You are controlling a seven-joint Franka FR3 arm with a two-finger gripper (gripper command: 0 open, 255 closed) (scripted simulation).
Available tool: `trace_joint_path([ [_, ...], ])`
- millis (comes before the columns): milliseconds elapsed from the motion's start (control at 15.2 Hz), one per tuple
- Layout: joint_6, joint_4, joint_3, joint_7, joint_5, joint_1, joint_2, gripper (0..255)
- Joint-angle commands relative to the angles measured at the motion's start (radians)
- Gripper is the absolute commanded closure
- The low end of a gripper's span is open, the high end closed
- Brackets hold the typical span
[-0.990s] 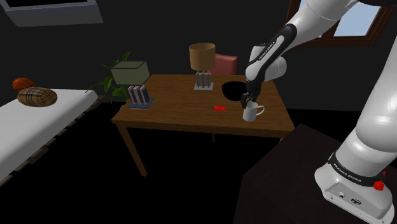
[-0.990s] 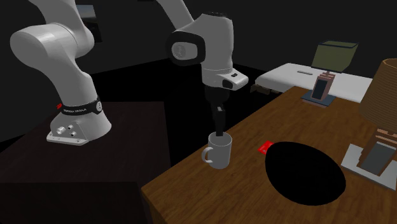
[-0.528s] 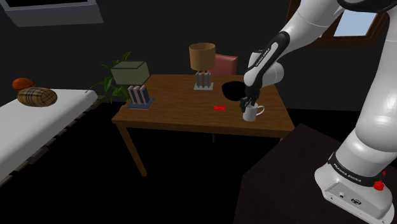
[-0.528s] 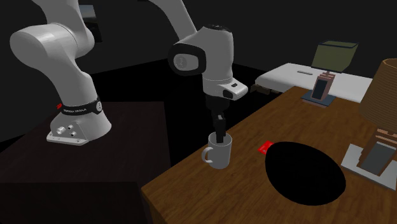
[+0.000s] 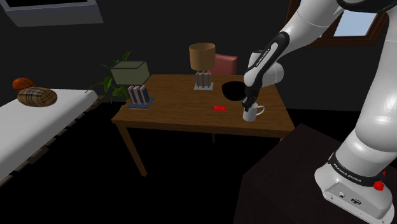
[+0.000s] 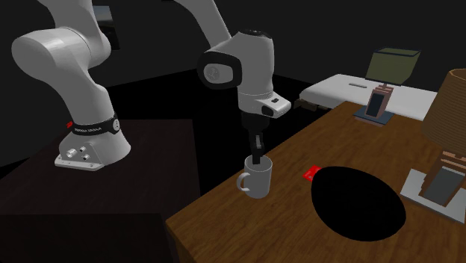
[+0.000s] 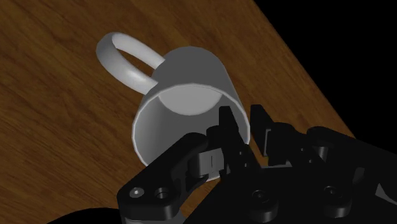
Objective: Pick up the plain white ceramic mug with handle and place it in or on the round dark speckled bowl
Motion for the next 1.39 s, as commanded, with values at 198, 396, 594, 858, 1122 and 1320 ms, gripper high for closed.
trace_joint_path([
  [198, 0.0, 0.0, 0.0, 0.0, 0.0, 0.0, 0.0, 255],
  [396, 0.0, 0.0, 0.0, 0.0, 0.0, 0.0, 0.0, 255],
  [594, -0.038, -0.003, -0.007, 0.009, -0.012, 0.005, -0.041, 255],
  [858, -0.09, -0.003, -0.014, 0.021, -0.027, 0.009, -0.094, 255],
  [1122, -0.143, 0.0, -0.019, 0.031, -0.041, 0.012, -0.144, 255],
  [1320, -0.183, 0.005, -0.021, 0.038, -0.051, 0.013, -0.18, 255],
])
